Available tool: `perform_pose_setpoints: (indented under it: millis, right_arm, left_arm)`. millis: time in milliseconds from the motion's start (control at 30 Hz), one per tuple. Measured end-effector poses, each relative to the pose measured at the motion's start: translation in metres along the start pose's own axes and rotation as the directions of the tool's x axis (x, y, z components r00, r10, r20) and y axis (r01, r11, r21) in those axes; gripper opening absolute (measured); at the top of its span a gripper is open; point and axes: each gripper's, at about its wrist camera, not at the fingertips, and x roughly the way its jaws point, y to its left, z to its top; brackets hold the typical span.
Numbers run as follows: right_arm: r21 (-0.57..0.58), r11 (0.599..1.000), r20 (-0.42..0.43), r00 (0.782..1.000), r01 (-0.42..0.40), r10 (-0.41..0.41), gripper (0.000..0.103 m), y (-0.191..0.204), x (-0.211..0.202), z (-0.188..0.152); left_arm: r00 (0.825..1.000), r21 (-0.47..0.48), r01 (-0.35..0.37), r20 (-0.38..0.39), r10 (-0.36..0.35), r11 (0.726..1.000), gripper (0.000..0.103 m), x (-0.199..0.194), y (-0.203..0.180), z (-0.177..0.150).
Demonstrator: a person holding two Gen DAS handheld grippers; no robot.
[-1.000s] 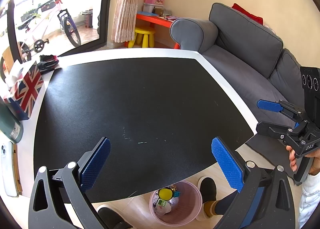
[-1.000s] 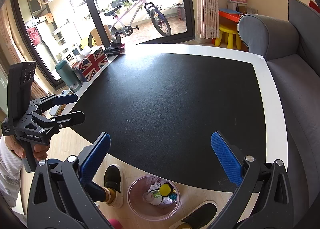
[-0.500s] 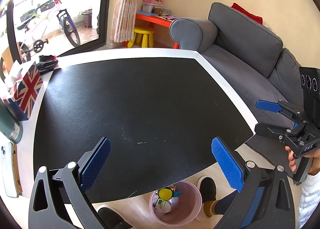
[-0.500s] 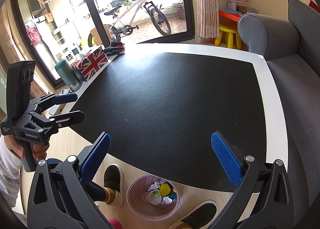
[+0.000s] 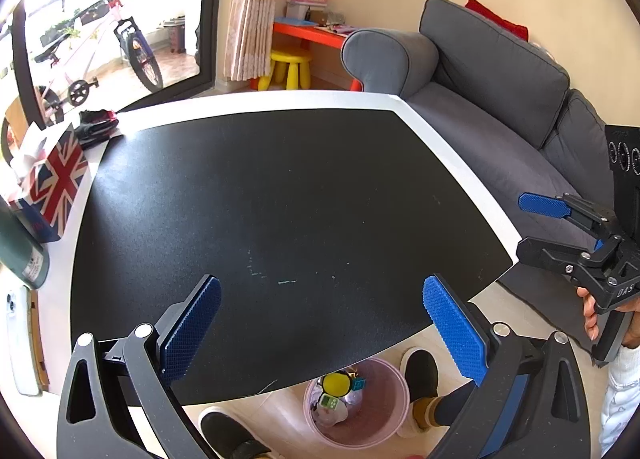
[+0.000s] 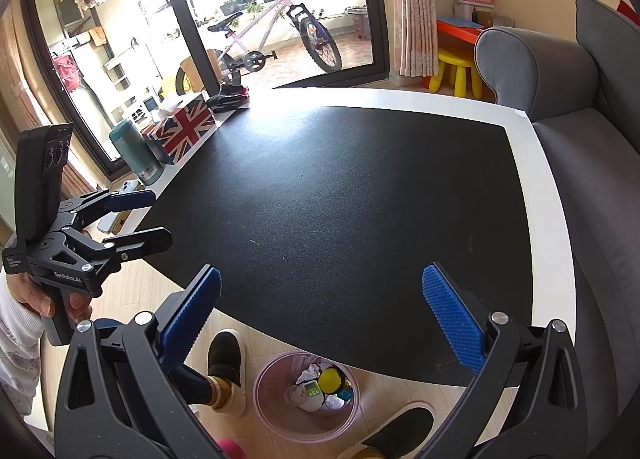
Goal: Collect trash
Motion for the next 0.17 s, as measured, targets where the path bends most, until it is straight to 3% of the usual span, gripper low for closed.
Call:
perform_pose_setpoints:
  millis: [167]
  right_arm:
    - [0.001, 1.0, -0.002, 1.0, 0.0, 0.0, 0.099, -0.0006, 0.0005, 0.0]
  left_arm:
    - [1.0, 0.004, 0.013, 0.005, -0.013, 1.0, 0.097, -0.0003, 0.0011, -0.0013]
